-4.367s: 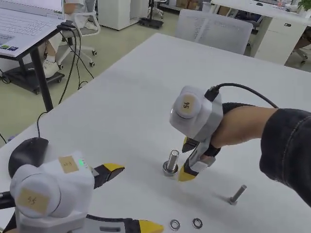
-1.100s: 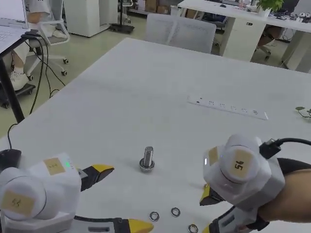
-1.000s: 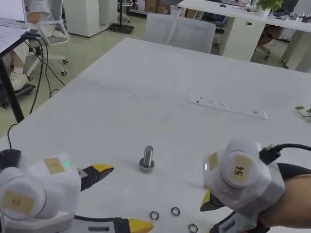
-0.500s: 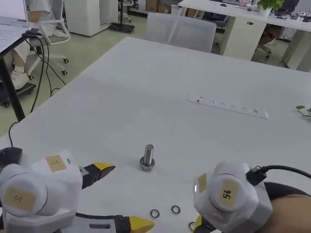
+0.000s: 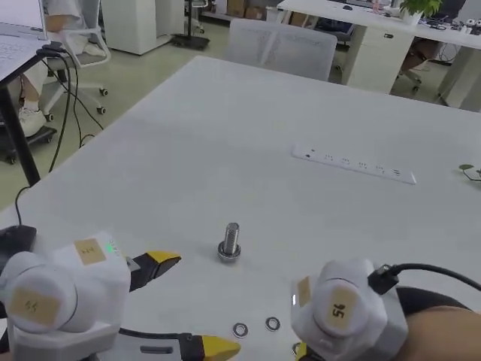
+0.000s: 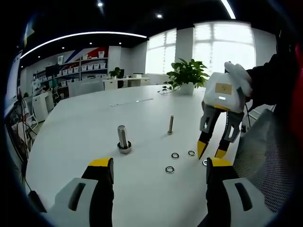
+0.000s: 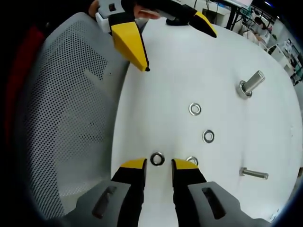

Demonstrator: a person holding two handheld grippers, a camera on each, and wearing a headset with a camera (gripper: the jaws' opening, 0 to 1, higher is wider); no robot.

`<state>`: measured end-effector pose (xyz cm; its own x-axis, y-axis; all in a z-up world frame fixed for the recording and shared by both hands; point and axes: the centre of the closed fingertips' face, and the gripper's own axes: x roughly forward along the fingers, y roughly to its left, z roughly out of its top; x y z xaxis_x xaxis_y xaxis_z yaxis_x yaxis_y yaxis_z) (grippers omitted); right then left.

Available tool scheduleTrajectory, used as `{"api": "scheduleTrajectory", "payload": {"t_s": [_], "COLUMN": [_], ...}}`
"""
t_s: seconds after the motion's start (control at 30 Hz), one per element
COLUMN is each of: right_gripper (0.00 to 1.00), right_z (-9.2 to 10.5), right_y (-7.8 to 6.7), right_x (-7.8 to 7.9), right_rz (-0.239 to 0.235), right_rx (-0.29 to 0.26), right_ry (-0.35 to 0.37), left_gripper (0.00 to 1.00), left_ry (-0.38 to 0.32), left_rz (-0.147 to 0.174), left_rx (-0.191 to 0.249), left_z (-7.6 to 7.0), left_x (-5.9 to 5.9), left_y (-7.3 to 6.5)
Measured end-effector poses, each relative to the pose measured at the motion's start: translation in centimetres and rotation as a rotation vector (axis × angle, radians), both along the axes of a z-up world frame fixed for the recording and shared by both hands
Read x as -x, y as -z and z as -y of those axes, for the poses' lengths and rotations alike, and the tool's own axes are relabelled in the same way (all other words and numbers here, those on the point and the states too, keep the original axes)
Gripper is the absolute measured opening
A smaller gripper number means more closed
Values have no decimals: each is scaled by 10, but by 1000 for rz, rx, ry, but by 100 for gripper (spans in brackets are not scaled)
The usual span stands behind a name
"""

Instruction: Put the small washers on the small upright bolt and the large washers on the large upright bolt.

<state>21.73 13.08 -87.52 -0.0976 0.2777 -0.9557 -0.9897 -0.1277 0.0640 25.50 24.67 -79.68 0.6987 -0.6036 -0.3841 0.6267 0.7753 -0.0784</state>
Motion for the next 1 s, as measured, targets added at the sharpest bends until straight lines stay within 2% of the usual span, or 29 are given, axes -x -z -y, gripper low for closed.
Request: {"api": "scheduleTrajectory", "payload": {"t_s": [0.27,0.57,0.83,1.0], "right_gripper": [20,19,16,17], "right_z": [-1,-1,-2,-1], "right_y": [1,2,2,2], "right_x": [-2,-1,3,3], "right_rz": [24,82,100,97], "right_rx": [6,21,15,23], "right_ry": [-18,-80,-123,-116], "left_gripper": [80,80,80,80], "left_ry": [2,-2,-2,-4], "left_rz": [0,2,3,3], "left_rx": [3,6,9,9], "left_z": [0,0,0,0], "left_x": [-1,0,0,1], "left_y": [0,-1,-2,-2]}}
